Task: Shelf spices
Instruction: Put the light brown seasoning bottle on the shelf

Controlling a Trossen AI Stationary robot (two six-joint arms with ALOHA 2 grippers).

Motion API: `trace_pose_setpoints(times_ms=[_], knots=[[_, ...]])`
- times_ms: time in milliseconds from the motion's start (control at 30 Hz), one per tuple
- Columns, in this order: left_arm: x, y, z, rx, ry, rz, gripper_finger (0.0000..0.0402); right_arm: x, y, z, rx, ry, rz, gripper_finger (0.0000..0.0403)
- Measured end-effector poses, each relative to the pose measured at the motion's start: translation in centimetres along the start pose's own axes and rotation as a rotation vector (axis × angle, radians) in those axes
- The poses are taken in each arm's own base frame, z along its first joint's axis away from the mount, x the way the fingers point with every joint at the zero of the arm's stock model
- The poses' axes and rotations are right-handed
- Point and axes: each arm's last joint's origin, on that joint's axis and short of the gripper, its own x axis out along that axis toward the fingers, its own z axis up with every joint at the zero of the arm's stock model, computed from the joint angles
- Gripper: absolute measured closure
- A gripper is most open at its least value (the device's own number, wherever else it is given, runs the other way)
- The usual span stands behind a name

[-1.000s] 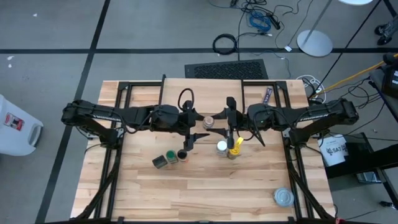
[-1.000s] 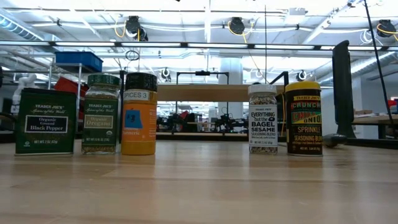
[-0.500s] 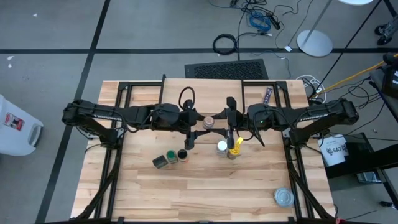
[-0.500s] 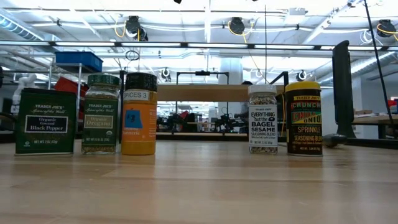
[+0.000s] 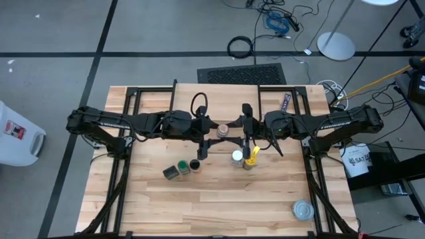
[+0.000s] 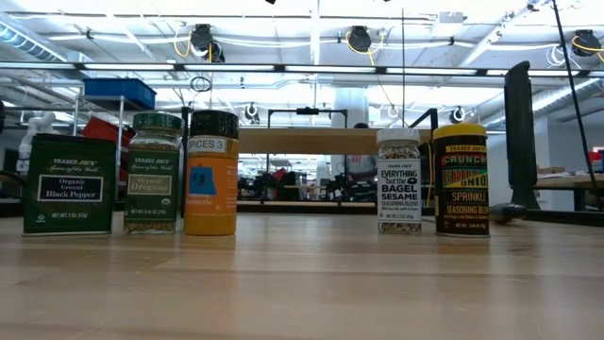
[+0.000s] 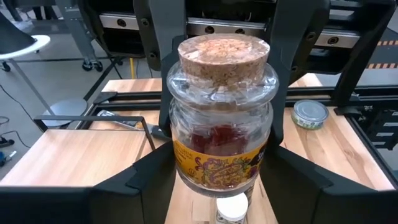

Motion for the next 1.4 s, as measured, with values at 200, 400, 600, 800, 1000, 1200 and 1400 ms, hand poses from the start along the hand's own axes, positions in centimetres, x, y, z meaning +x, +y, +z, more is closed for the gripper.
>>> trace_pose_setpoints(times_ms=[200, 400, 600, 800, 1000, 1200, 1400], knots=[[0.0, 0.0, -0.01, 0.003, 0.001, 0.0, 0.0207, -0.01, 0.0, 0.0, 0.0, 0.001, 0.0, 0.0234], [0.0, 0.0, -0.01, 0.004, 0.001, 0.001, 0.0207, -0.01, 0.0, 0.0, 0.0, 0.001, 0.0, 0.0234], [0.0, 0.0, -0.01, 0.02, 0.001, 0.001, 0.0206, -0.01, -0.01, -0.02, 0.0, 0.002, -0.003, 0.0231], [0.0, 0.0, 0.02, 0.023, -0.002, 0.001, 0.0206, 0.0, -0.02, -0.06, 0.012, 0.007, -0.003, 0.0196], [0.0, -0.01, 0.01, 0.024, -0.001, 0.0, 0.0206, 0.0, -0.02, -0.07, 0.013, 0.008, -0.003, 0.0149], [0.0, -0.01, -0.01, 0.024, 0.001, 0.0, 0.0206, 0.0, -0.03, -0.07, 0.008, 0.009, -0.007, 0.0126], [0.0, -0.01, -0.04, 0.024, 0.004, 0.0, 0.0206, 0.0, -0.03, -0.07, -0.003, 0.009, -0.007, 0.0119]])
